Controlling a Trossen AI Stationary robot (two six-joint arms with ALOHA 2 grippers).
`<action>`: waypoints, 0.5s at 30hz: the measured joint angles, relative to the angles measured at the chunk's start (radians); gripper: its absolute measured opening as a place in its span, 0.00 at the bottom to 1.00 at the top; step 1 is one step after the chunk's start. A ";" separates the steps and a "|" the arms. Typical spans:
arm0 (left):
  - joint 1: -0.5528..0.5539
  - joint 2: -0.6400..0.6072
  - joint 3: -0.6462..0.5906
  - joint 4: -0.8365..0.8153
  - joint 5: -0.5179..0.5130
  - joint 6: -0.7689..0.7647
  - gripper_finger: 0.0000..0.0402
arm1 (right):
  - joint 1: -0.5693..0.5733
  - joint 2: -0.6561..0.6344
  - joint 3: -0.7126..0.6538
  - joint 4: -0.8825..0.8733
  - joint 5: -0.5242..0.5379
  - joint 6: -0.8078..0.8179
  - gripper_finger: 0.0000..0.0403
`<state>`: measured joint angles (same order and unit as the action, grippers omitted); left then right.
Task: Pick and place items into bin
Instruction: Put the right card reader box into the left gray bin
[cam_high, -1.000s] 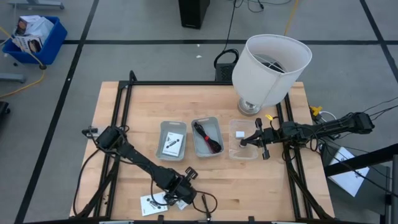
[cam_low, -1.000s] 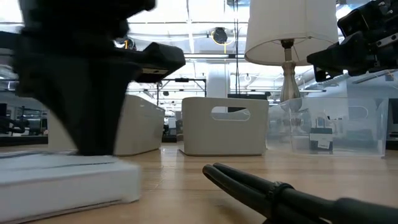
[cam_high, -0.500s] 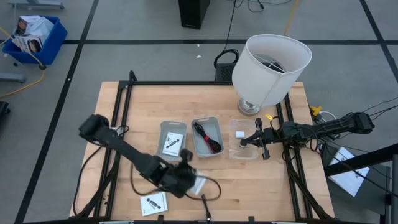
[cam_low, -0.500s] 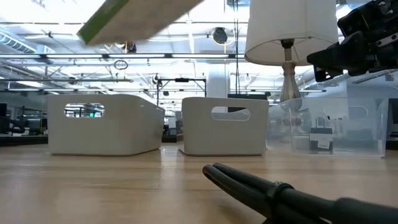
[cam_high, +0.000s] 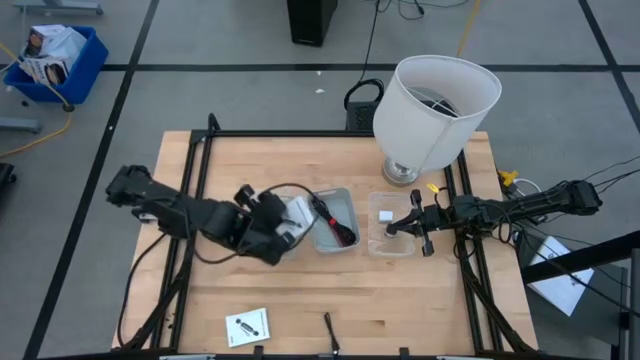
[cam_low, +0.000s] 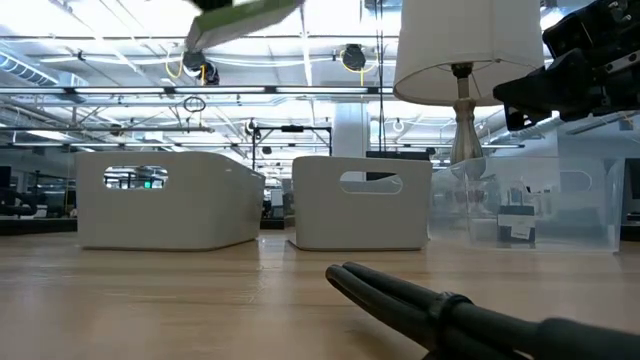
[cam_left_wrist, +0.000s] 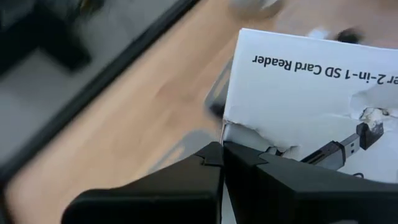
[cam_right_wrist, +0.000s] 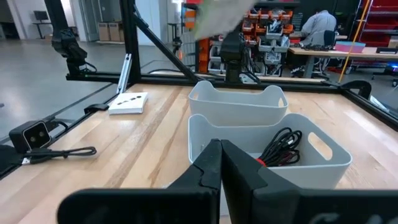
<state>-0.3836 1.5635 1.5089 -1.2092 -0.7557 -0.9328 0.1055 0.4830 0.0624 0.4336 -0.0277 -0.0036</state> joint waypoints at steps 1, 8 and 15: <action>0.008 0.003 -0.001 -0.036 0.013 -0.059 0.01 | 0.000 0.000 0.000 0.003 0.000 0.000 0.00; 0.071 0.009 -0.112 -0.070 0.135 -0.294 0.01 | 0.000 0.000 0.000 0.004 0.000 0.004 0.00; 0.128 0.008 -0.270 -0.021 0.257 -0.411 0.01 | 0.000 0.000 0.000 0.004 -0.002 0.019 0.00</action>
<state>-0.2557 1.5719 1.2388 -1.2302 -0.4991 -1.3436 0.1058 0.4828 0.0624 0.4374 -0.0292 0.0151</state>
